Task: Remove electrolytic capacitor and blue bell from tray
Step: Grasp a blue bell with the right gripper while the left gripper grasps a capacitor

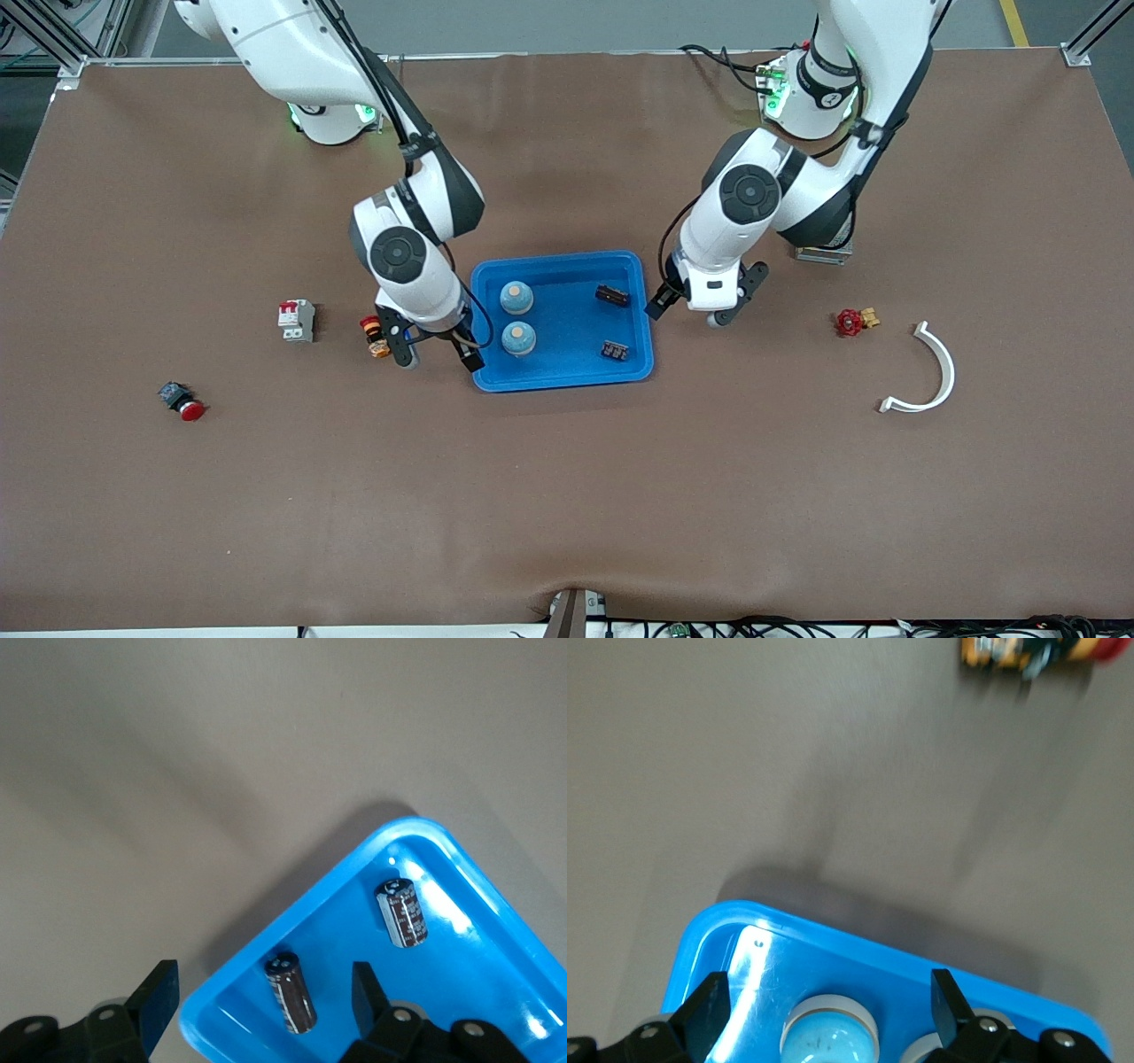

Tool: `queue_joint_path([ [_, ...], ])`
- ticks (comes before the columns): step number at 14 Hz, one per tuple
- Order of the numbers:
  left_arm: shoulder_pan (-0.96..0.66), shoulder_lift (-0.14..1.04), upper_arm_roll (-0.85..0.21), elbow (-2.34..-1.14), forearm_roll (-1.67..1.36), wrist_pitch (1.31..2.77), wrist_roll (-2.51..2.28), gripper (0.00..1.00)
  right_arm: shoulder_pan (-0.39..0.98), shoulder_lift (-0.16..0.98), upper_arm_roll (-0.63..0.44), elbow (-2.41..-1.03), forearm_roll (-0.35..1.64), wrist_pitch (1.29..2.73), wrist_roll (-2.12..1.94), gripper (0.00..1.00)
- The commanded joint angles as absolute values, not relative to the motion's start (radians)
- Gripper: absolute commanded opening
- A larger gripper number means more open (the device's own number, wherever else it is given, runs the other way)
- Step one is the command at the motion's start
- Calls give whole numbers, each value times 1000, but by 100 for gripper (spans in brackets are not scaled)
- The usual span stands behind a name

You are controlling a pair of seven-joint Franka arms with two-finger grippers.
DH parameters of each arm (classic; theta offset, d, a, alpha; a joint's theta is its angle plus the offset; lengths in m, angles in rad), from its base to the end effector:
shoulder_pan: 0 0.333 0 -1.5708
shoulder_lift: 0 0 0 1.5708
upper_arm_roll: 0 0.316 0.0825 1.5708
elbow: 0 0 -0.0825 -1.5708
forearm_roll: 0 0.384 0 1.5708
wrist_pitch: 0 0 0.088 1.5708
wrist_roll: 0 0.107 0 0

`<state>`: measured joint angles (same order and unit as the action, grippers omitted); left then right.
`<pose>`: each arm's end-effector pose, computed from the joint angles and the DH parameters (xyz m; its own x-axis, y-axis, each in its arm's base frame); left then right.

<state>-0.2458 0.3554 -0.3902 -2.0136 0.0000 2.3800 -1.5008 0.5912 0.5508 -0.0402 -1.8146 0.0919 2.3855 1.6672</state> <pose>0.4913 -0.3528 0.2924 0.6269 0.7683 -0.1295 0.7777 -0.6270 0.0446 0.5556 0.3446 0.2379 0.3843 -0.9221 -0.0451 -0.9232 -0.3840 -0.0154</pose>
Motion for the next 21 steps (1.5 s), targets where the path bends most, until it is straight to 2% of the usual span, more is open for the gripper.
queue_joint_path([
  [1,-293,425,-387,-1944,73,2385,-1621,75,626,624,-52,-1729,87,2381,1781,100],
  [6,-342,526,-388,-1865,176,2385,-1805,64,656,658,-52,-1720,90,2396,1795,100],
  [9,-367,540,-387,-1859,176,2385,-1861,64,679,679,-52,-1720,87,2437,1838,100],
  [16,-396,598,-385,-1859,176,2385,-1945,62,716,693,-51,-1721,89,2437,1870,100],
  [17,-397,607,-385,-1859,176,2385,-1945,61,716,695,-51,-1720,87,2439,1870,95],
  [18,-397,614,-385,-1859,176,2385,-1947,61,715,698,-51,-1720,89,2439,1870,54],
  [20,-399,627,-387,-1847,176,2387,-1948,58,704,699,-51,-1709,104,2450,1862,0],
  [21,-403,637,-387,-1841,175,2385,-1950,56,700,699,-49,-1703,106,2445,1862,0],
])
